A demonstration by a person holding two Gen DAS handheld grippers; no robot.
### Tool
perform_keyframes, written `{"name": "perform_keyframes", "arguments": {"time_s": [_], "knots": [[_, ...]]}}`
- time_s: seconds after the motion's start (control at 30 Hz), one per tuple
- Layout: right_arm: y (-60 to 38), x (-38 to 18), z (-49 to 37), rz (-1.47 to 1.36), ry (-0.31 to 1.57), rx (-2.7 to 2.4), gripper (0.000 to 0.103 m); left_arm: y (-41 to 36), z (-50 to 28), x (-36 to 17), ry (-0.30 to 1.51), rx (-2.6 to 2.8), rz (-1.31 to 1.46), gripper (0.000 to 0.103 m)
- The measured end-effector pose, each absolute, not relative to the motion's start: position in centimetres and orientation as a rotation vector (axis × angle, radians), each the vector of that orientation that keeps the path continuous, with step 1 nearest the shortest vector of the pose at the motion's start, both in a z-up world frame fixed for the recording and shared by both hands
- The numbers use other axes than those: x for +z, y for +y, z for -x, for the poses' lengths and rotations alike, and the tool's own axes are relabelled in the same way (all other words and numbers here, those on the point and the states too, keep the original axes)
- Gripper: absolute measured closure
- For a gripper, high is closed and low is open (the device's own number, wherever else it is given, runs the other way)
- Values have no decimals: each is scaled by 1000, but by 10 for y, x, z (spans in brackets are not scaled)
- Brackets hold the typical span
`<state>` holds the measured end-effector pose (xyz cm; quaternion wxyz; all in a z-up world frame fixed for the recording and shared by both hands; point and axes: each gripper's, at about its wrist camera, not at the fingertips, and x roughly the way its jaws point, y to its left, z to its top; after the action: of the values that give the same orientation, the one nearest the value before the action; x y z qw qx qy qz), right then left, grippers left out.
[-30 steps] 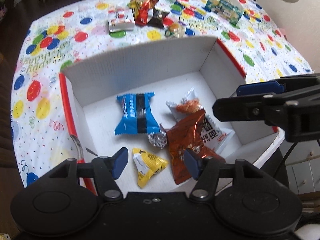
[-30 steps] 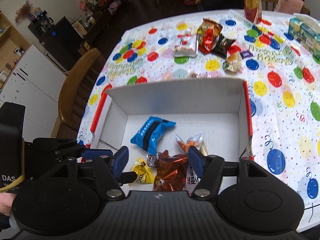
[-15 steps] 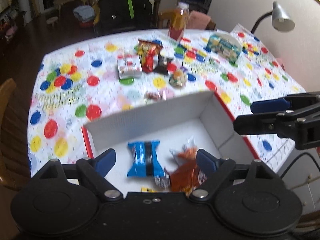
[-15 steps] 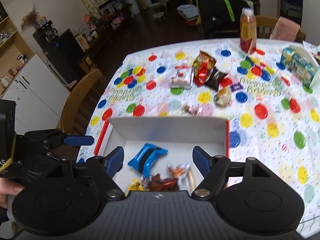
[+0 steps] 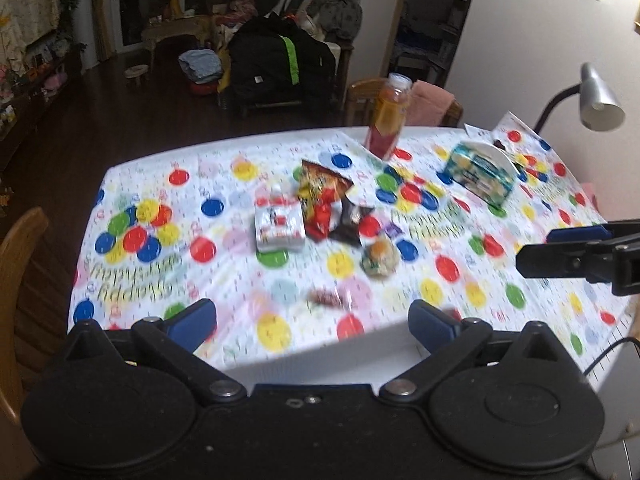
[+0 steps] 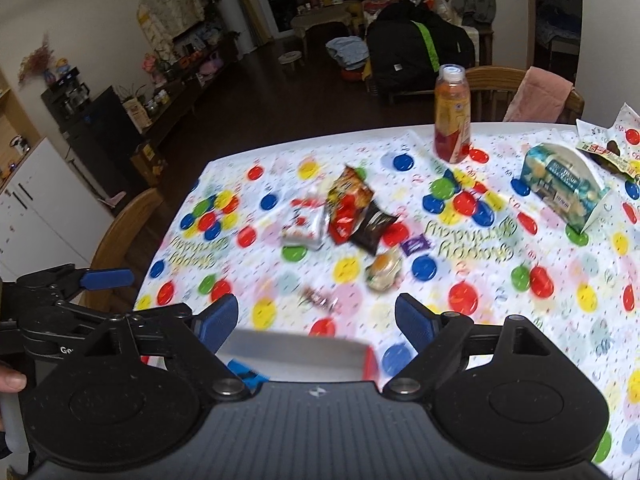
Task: Organize snacks
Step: 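Withdraw both open tools from the box back toward the snack pile, then grasp the white drink pouch with the left tool while the right tool grasps the clear egg-yolk packet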
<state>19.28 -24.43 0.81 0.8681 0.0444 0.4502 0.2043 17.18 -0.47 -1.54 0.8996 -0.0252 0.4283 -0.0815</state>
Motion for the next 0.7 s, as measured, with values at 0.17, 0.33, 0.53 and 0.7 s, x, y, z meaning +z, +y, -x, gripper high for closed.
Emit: {"name": "perform_keyframes", "arguments": {"time_s": [0.17,0.33,0.53,0.7], "knots": [[-253,3,-231,-86,958,422,17,-9,-211,-13,878,-115,49,1],[-256,-7,-269,-78,982,420,17,-13,-251,-18,880,-80,36,1],[-254,-36,-309,-54,1047,411,17,-21,-296,-42,918,-43,12,1],[-251,-66,-335,-35,1114,414,17,-25,-328,-71,976,-17,2,1]]}}
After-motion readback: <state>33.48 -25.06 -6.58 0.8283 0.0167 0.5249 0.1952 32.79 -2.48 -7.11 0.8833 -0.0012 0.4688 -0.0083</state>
